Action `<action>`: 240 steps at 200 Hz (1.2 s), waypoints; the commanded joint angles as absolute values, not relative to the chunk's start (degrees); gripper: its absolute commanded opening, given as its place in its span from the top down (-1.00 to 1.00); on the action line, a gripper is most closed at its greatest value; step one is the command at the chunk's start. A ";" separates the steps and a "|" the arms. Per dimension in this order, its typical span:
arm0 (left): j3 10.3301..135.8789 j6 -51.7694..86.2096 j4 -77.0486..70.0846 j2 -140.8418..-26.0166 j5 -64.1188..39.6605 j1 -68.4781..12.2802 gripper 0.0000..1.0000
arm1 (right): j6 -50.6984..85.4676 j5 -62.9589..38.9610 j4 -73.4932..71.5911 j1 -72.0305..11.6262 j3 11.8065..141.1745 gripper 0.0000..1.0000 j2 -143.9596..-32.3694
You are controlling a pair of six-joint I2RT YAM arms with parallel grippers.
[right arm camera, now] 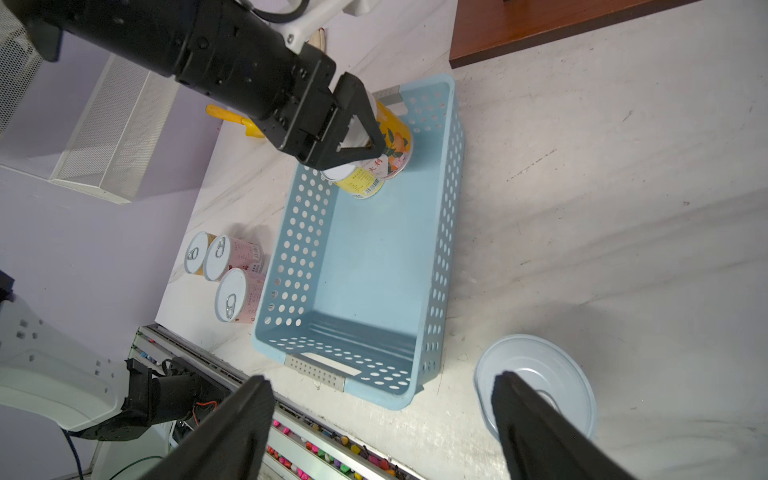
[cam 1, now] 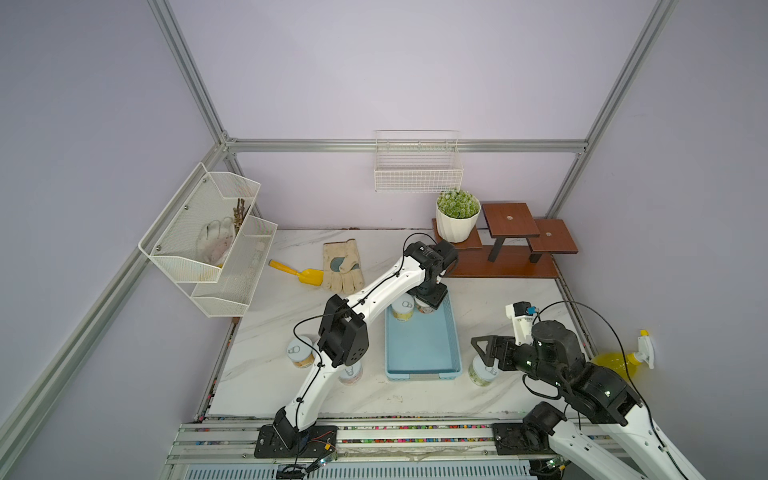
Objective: Put the canned food in the basket
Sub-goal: Place the canned food in the basket.
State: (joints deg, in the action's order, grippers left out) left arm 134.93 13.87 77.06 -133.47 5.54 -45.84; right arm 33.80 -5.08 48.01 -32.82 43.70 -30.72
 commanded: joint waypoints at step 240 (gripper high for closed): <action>140.13 13.71 71.61 -141.73 6.01 -46.32 -0.45 | 35.67 -1.68 45.91 -32.63 41.68 -0.75 -27.77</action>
